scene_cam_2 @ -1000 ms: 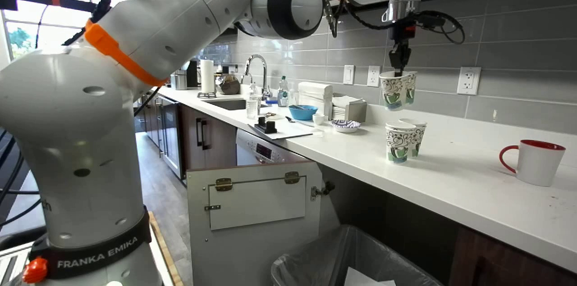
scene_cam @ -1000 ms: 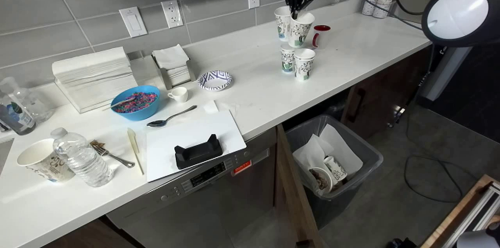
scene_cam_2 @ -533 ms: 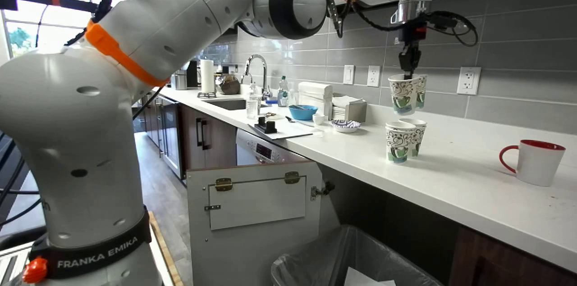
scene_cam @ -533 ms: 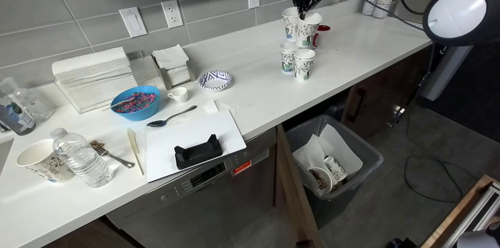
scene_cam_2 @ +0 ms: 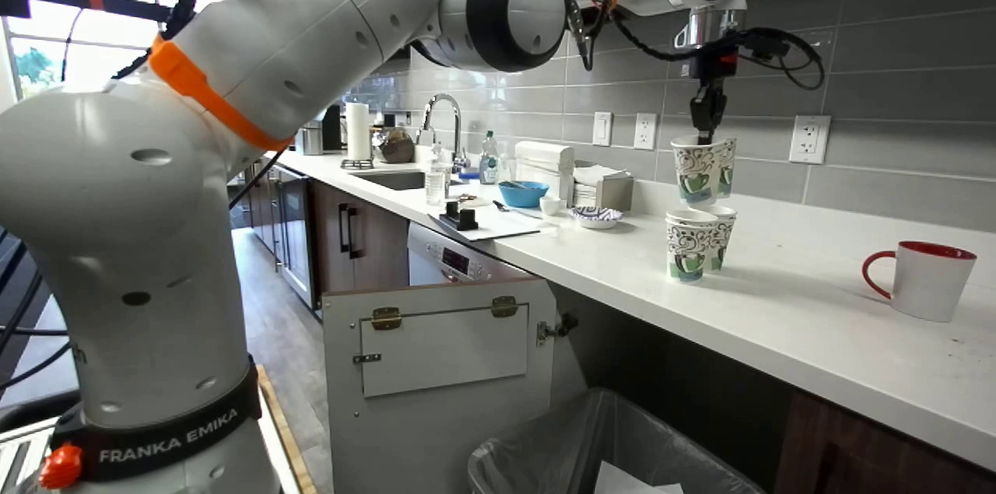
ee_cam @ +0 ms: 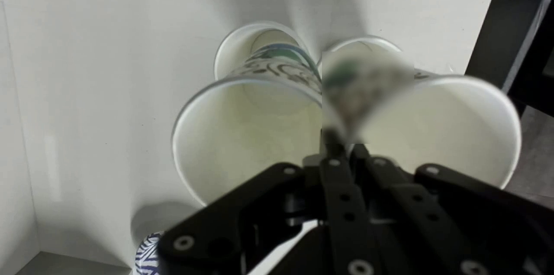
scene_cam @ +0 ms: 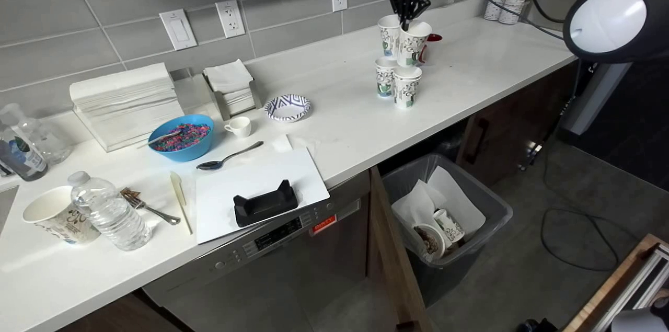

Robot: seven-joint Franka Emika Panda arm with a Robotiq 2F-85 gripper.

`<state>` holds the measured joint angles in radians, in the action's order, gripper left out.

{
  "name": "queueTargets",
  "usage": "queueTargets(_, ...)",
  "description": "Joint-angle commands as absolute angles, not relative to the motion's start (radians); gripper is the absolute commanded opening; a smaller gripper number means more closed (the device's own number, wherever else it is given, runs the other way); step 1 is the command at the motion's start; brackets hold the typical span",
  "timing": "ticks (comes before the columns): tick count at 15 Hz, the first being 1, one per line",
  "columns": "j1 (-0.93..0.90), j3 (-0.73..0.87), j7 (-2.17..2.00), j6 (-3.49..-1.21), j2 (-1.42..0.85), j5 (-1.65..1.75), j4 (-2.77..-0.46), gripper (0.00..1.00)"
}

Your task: Stack the coffee cups together in two piles.

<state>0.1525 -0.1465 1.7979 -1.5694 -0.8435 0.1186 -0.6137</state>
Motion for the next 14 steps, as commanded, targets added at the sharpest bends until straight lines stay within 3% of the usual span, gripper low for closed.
queueTargets(1, 0.161, -0.152, 1.828, -1.560, -0.854, 0.114, -0.615, 0.01)
queueTargets(14, 0.164, -0.157, 1.855, -1.567, -0.877, 0.106, -0.605, 0.01)
